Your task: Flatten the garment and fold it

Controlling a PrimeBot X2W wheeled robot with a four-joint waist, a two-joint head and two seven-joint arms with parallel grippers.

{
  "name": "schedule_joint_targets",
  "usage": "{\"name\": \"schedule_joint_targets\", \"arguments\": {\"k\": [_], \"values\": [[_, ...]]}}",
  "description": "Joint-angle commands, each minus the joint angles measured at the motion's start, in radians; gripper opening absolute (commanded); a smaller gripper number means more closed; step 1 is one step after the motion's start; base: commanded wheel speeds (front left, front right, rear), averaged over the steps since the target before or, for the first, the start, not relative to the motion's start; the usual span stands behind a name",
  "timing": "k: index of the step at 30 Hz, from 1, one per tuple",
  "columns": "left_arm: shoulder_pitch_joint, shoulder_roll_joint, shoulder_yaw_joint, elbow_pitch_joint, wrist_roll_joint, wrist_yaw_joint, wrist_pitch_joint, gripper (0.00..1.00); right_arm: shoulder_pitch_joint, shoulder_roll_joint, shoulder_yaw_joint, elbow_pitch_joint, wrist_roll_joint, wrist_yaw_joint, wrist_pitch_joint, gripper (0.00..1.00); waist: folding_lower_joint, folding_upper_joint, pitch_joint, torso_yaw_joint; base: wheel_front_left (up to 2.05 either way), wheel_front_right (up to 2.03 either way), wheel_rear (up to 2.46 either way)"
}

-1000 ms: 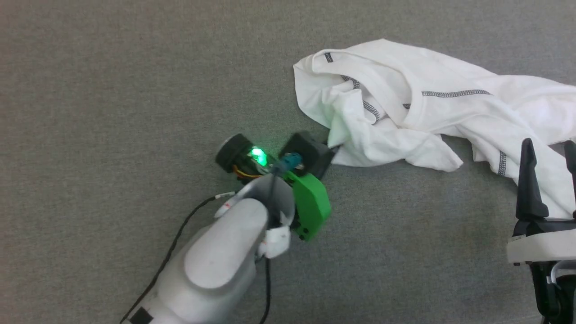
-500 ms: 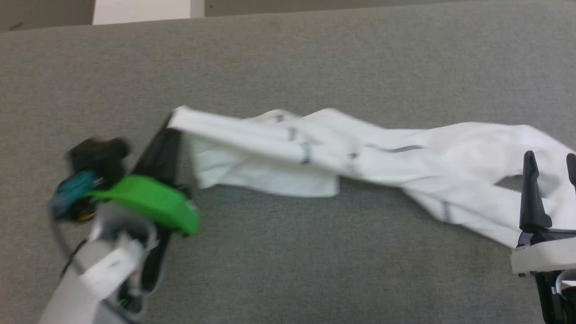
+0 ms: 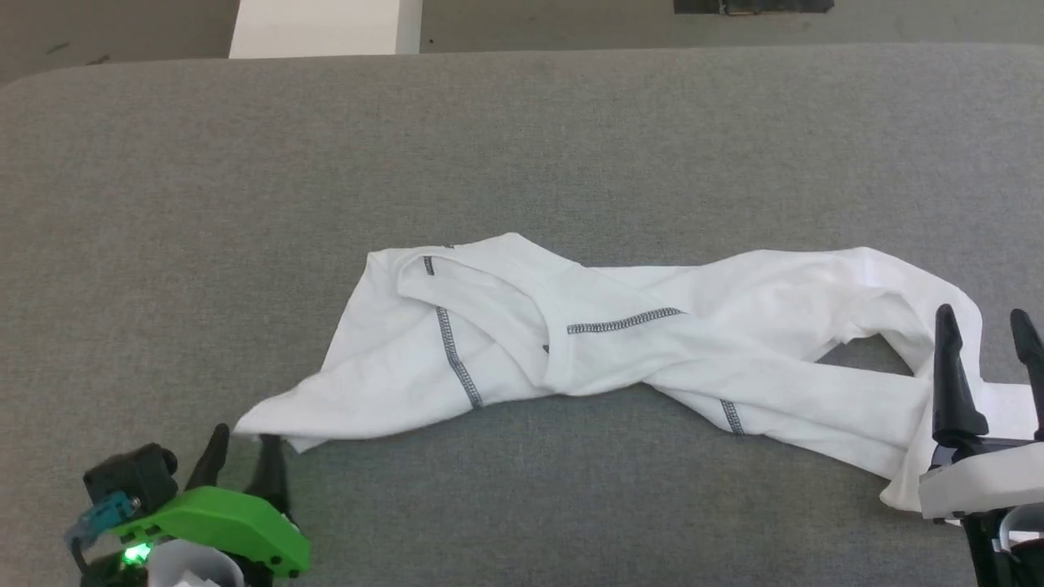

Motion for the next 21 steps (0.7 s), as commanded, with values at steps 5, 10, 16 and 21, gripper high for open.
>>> {"name": "schedule_joint_targets", "arguments": {"k": [5,10,16,21], "values": [[-0.074,-0.046,0.027,-0.004,0.008,-0.057,-0.201,1.0,0.018,0.0,0.044,-0.017,-0.042,-0.002,0.037,1.0,0.0,0.0,-0.019,0.017,0.0,0.0,0.0],[-0.094,-0.046,0.041,-0.054,0.097,-0.082,-0.298,1.0,0.021,-0.004,0.155,-0.048,-0.103,-0.002,0.124,1.0,0.0,0.0,-0.006,0.022,0.0,0.0,0.0],[-0.09,-0.073,0.025,-0.079,0.186,-0.09,-0.309,1.0,-0.02,-0.128,0.317,-0.058,-0.074,-0.002,0.244,1.0,0.0,0.0,0.038,0.039,0.0,0.0,0.0],[-0.109,-0.116,0.011,-0.067,0.212,-0.113,-0.31,1.0,-0.1,-0.26,0.472,-0.038,-0.032,-0.002,0.319,1.0,0.0,0.0,0.087,0.072,0.0,0.0,0.0]]}}
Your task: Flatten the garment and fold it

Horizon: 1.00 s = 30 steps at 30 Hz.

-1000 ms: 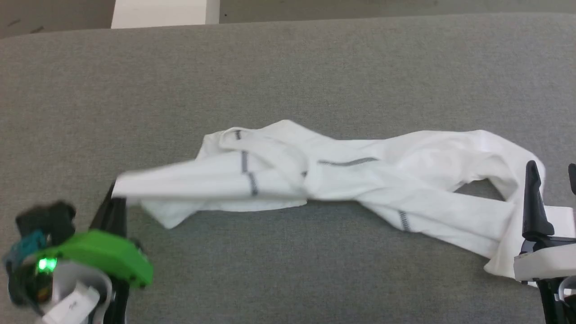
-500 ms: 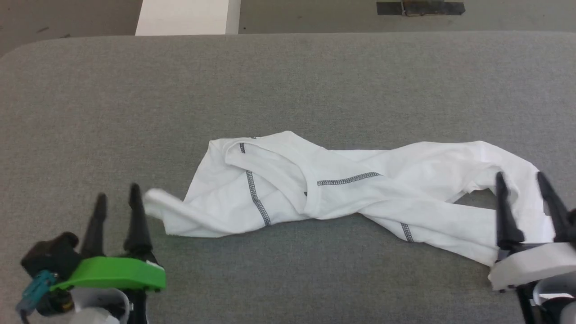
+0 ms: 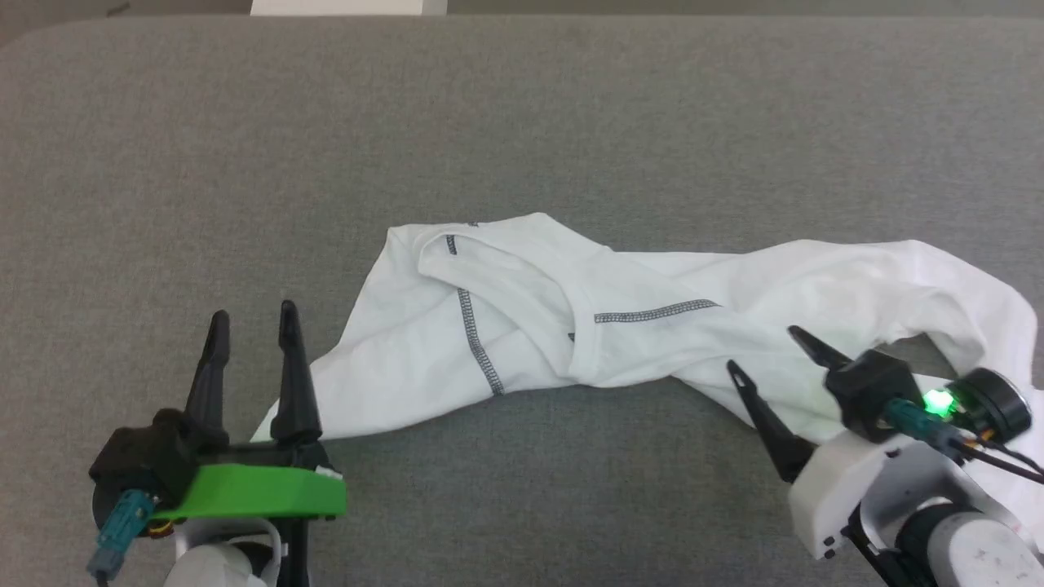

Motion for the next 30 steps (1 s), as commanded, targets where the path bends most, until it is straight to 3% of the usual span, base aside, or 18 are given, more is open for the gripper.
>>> {"name": "schedule_joint_targets", "arguments": {"k": [1,7,12,13,15,27,30], "values": [[-0.025,-0.012,0.003,0.005,0.017,-0.01,-0.007,1.0,-0.041,-0.032,0.04,0.006,0.014,-0.002,0.016,1.0,0.0,0.0,0.038,0.034,0.0,0.0,0.0],[-0.054,-0.057,0.007,0.033,0.041,-0.041,-0.007,1.0,-0.159,-0.167,0.217,0.038,0.051,-0.002,0.078,1.0,0.0,0.0,0.075,0.082,0.0,0.0,0.0],[-0.063,-0.087,0.022,0.052,0.058,-0.061,-0.007,1.0,-0.215,-0.22,0.302,0.076,0.096,-0.002,0.124,0.98,0.0,0.0,0.078,0.11,0.0,0.0,0.0],[-0.064,-0.093,0.025,0.055,0.061,-0.064,-0.007,1.0,-0.221,-0.221,0.302,0.083,0.1,-0.002,0.128,0.49,0.0,0.0,0.077,0.115,0.0,0.0,0.0],[-0.064,-0.103,0.033,0.06,0.067,-0.071,-0.007,1.0,-0.228,-0.217,0.296,0.091,0.095,-0.002,0.125,0.0,0.0,0.0,0.075,0.119,0.0,0.0,0.0],[-0.038,-0.138,0.075,0.084,0.088,-0.099,-0.008,1.0,-0.275,-0.134,0.113,-0.029,0.143,-0.002,0.114,0.0,0.0,0.0,0.019,0.099,0.0,0.0,0.0],[-0.041,-0.143,0.075,0.085,0.091,-0.106,-0.008,1.0,-0.338,-0.17,0.063,-0.054,0.137,-0.002,0.149,0.0,0.0,0.0,0.023,0.1,0.0,0.0,0.0]]}}
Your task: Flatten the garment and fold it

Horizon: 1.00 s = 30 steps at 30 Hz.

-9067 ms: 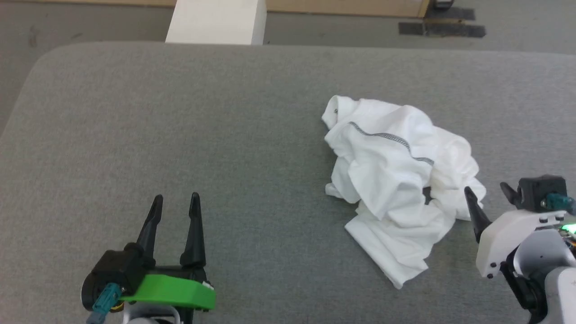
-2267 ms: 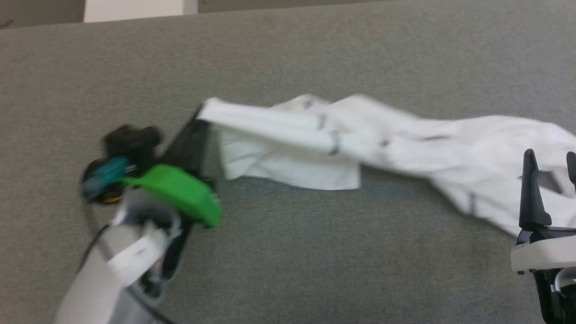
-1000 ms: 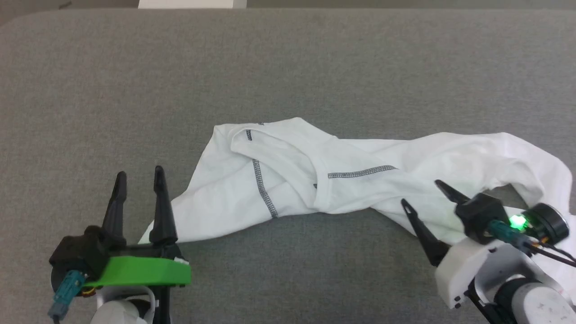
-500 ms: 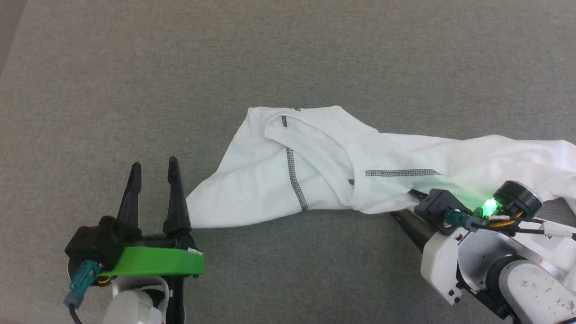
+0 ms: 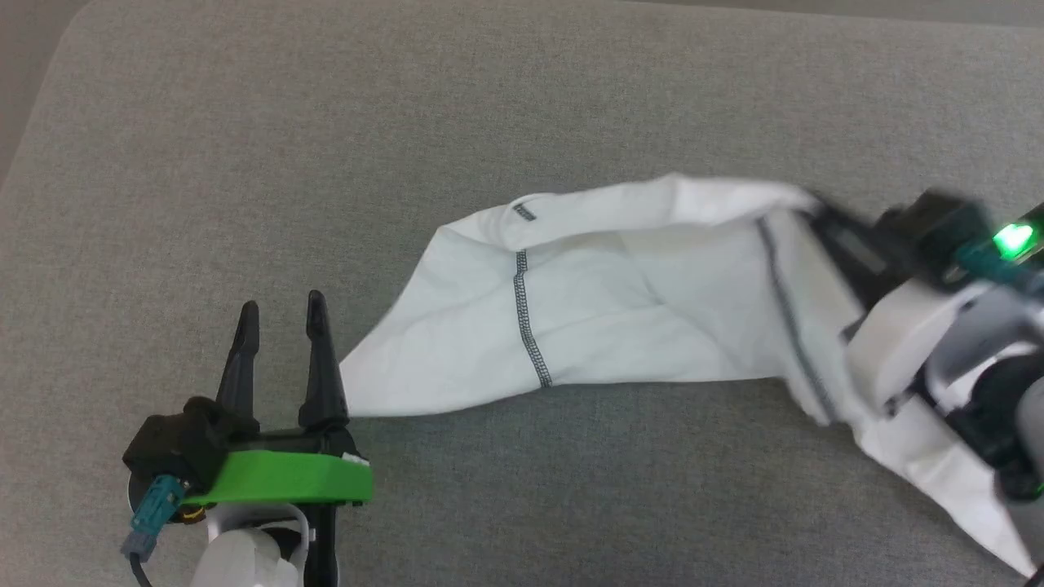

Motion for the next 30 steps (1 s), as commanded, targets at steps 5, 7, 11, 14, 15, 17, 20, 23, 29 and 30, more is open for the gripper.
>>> {"name": "schedule_joint_targets", "arguments": {"k": [5,7,11,14,15,17,20,23,29,30], "values": [[-0.02,-0.009,-0.008,0.011,0.006,-0.024,-0.005,1.0,-0.184,-0.107,-0.079,0.038,-0.009,-0.002,0.062,0.0,0.0,0.0,0.048,0.022,0.0,0.0,0.0],[-0.035,-0.011,-0.015,0.02,0.006,-0.03,-0.005,1.0,-0.248,-0.159,-0.092,0.085,-0.018,-0.002,0.088,0.0,0.0,0.0,0.072,0.037,0.0,0.0,0.0],[-0.059,-0.015,-0.027,0.036,0.005,-0.04,-0.005,1.0,-0.353,-0.216,-0.106,0.202,-0.042,-0.002,0.116,0.0,0.0,0.0,0.118,0.063,0.0,0.0,0.0],[-0.078,-0.017,-0.04,0.046,0.005,-0.048,-0.005,1.0,-0.424,-0.239,-0.113,0.313,-0.084,-0.002,0.101,0.0,0.0,0.0,0.147,0.083,0.0,0.0,0.0],[-0.085,-0.017,-0.045,0.05,0.005,-0.051,-0.005,1.0,-0.44,-0.241,-0.115,0.347,-0.097,-0.002,0.09,0.0,0.0,0.0,0.154,0.09,0.0,0.0,0.0],[-0.099,-0.018,-0.057,0.061,0.005,-0.057,-0.005,1.0,-0.464,-0.24,-0.115,0.425,-0.124,-0.002,0.062,0.0,0.0,0.0,0.164,0.103,0.0,0.0,0.0],[-0.119,-0.019,-0.072,0.076,0.006,-0.062,-0.005,1.0,-0.477,-0.222,-0.118,0.527,-0.154,-0.002,0.02,0.0,0.0,0.0,0.174,0.117,0.0,0.0,0.0],[-0.13,-0.02,-0.084,0.086,0.001,-0.062,-0.005,1.0,-0.468,-0.192,-0.129,0.604,-0.183,-0.002,-0.02,1.0,0.0,0.0,0.175,0.119,0.0,0.0,0.0],[-0.132,-0.02,-0.091,0.102,0.002,-0.057,-0.005,1.0,-0.445,-0.141,-0.152,0.656,-0.166,-0.002,-0.094,1.0,0.0,0.0,0.138,0.095,0.0,0.0,0.0],[-0.128,-0.02,-0.088,0.105,0.005,-0.057,-0.005,1.0,-0.439,-0.133,-0.151,0.647,-0.155,-0.002,-0.11,1.0,0.0,0.0,0.125,0.088,0.0,0.0,0.0]]}}
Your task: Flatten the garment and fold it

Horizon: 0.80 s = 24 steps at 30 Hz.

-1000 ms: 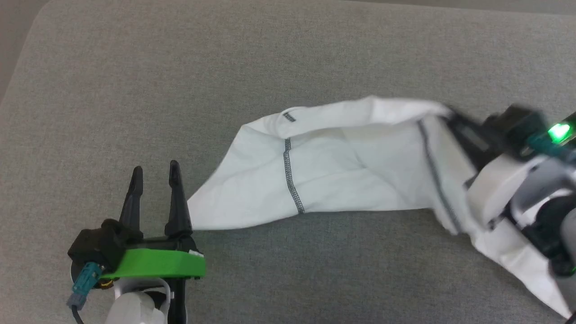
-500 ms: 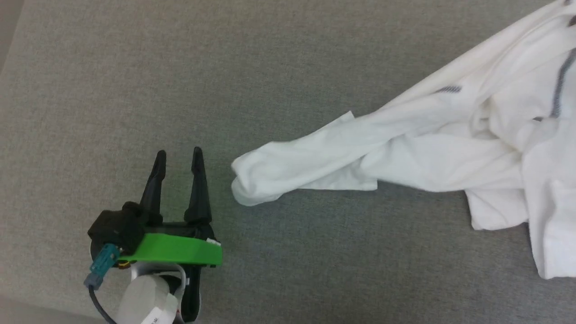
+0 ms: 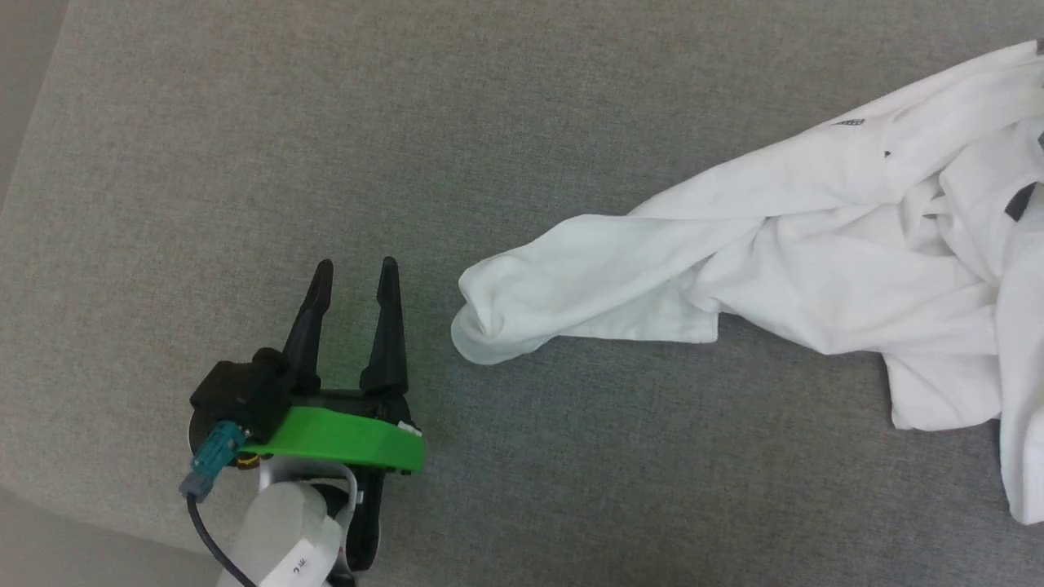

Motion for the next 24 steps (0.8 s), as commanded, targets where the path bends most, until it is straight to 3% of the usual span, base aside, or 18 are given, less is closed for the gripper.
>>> {"name": "schedule_joint_targets", "arguments": {"k": [1,7,12,18,24], "values": [[-0.007,-0.005,0.004,0.005,0.007,0.003,-0.005,1.0,0.017,0.015,-0.005,-0.016,0.023,-0.002,-0.02,1.0,-0.0001,0.0,-0.041,-0.029,0.0,0.0,0.0],[0.031,-0.005,0.029,0.012,0.022,0.001,-0.005,1.0,0.135,0.078,-0.011,-0.182,0.136,-0.002,-0.019,1.0,-0.0001,0.0,-0.13,-0.073,0.0,0.0,0.0],[0.075,-0.002,0.05,0.002,0.029,0.003,-0.005,1.0,0.358,0.121,-0.017,-0.403,0.238,-0.002,0.114,1.0,-0.0001,0.0,-0.183,-0.102,0.0,0.0,0.0],[0.107,0.0,0.067,-0.024,0.03,0.004,-0.005,1.0,0.651,0.177,-0.064,-0.655,0.273,-0.002,0.308,1.0,-0.0001,0.0,-0.184,-0.116,0.0,0.0,0.0],[0.106,-0.002,0.065,-0.04,0.021,0.004,-0.005,1.0,0.81,0.194,-0.072,-0.738,0.245,-0.002,0.401,1.0,-0.0001,0.0,-0.149,-0.104,0.0,0.0,0.0]]}}
